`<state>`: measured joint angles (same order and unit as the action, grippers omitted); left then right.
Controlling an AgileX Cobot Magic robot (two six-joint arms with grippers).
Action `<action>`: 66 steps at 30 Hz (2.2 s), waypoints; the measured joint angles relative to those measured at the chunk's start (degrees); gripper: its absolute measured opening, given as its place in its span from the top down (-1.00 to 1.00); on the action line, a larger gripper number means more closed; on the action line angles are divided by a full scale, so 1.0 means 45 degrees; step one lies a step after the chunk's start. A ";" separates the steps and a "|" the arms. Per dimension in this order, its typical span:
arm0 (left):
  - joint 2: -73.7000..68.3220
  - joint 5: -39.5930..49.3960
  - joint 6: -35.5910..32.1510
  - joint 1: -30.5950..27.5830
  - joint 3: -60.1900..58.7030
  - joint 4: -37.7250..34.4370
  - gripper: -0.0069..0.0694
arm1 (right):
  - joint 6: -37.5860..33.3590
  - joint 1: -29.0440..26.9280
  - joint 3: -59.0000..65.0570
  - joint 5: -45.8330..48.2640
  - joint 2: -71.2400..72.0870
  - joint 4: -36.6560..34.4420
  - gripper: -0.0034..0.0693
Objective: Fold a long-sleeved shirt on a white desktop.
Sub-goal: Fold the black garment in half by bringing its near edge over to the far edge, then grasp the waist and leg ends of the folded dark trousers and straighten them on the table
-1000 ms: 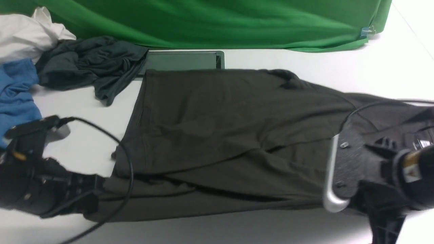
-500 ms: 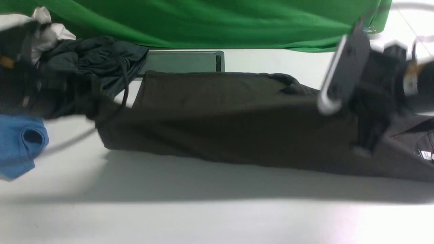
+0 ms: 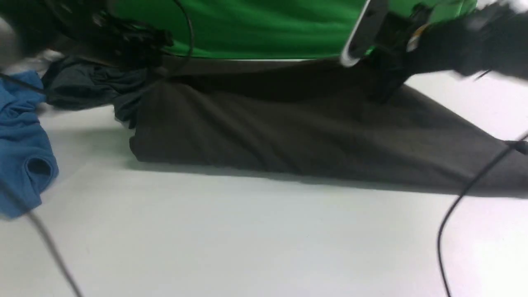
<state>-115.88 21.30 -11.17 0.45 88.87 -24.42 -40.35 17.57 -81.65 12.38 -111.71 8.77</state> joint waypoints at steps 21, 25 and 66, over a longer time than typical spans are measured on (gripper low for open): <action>0.1984 0.6828 0.0637 -0.0786 0.3520 0.0797 -1.00 | 0.8835 -0.0029 -0.0055 0.3260 0.4116 0.0027 -0.73; 0.3516 0.8514 0.1300 -0.1195 0.2294 0.0769 -1.00 | 1.0497 -0.0029 -0.0126 0.5246 0.5946 -0.0594 -0.71; 0.1054 0.1216 -0.4423 -0.1705 -0.6164 -0.8985 0.50 | 0.9790 0.2594 0.2263 0.8093 0.7925 -0.2597 0.49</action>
<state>-111.13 26.78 -31.08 -7.22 61.14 -64.85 3.71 29.24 -71.47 48.80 -76.05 -2.91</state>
